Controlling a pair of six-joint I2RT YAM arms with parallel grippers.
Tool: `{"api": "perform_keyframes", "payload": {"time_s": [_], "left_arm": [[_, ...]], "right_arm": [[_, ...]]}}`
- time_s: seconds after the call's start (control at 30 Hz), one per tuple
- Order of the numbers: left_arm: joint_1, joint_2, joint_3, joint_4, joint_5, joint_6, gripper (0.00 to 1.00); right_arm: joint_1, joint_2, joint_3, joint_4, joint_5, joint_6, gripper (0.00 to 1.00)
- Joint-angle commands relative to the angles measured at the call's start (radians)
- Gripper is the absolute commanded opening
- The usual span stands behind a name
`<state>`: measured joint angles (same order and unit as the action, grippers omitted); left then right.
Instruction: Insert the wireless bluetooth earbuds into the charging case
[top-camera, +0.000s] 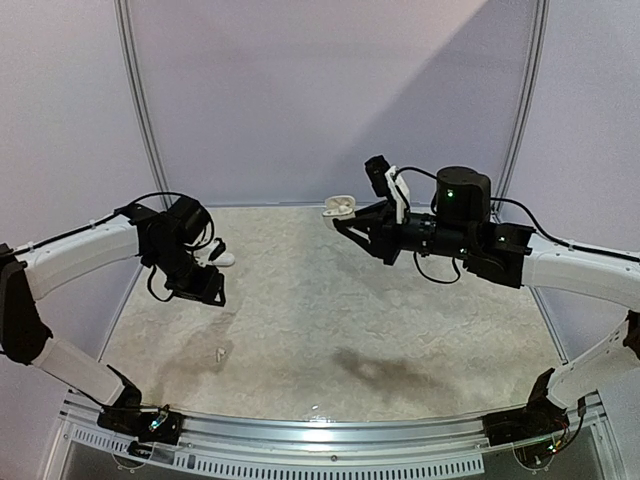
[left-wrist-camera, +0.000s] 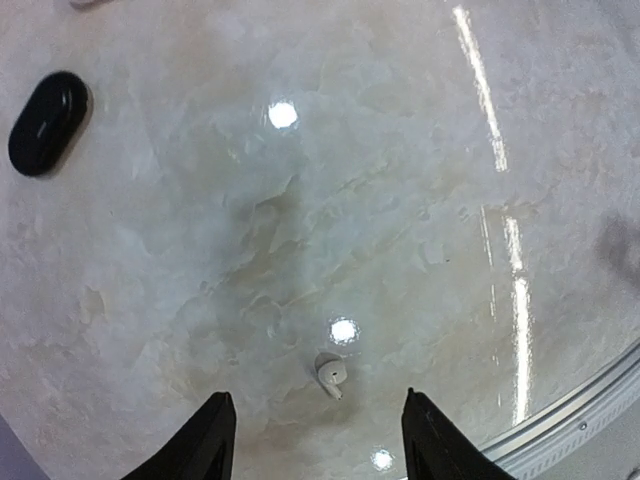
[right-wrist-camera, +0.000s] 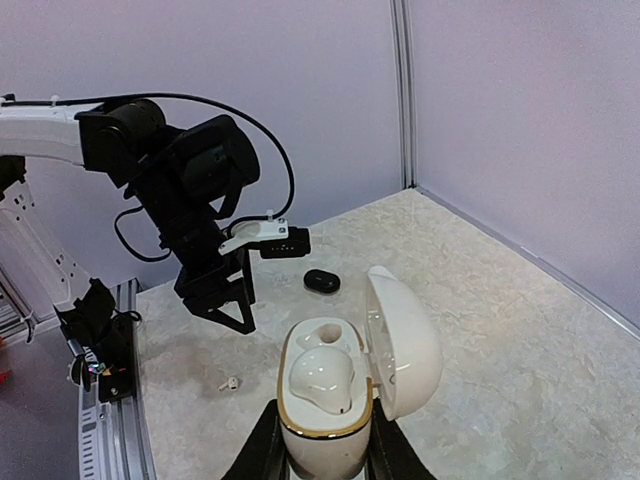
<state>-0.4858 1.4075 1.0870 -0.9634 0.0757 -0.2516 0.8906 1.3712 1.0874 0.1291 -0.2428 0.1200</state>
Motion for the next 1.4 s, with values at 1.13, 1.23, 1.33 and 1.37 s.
{"api": "perform_keyframes", "payload": {"time_s": [1.13,1.23,1.33,1.37], "left_arm": [[-0.090,0.196,-0.252,0.153,0.034,-0.324,0.43],[-0.090,0.196,-0.262,0.162,0.039,-0.324,0.42],[-0.089,0.207,-0.263,0.186,0.042,-0.318,0.41],[-0.090,0.212,-0.260,0.187,0.047,-0.313,0.39]], "right_arm": [[0.173,-0.048,-0.074,-0.092,0.229,0.038,0.00],[0.173,-0.056,-0.086,-0.090,0.228,0.053,0.00],[0.177,-0.071,-0.099,-0.085,0.237,0.072,0.00],[0.181,-0.077,-0.101,-0.085,0.237,0.078,0.00]]}}
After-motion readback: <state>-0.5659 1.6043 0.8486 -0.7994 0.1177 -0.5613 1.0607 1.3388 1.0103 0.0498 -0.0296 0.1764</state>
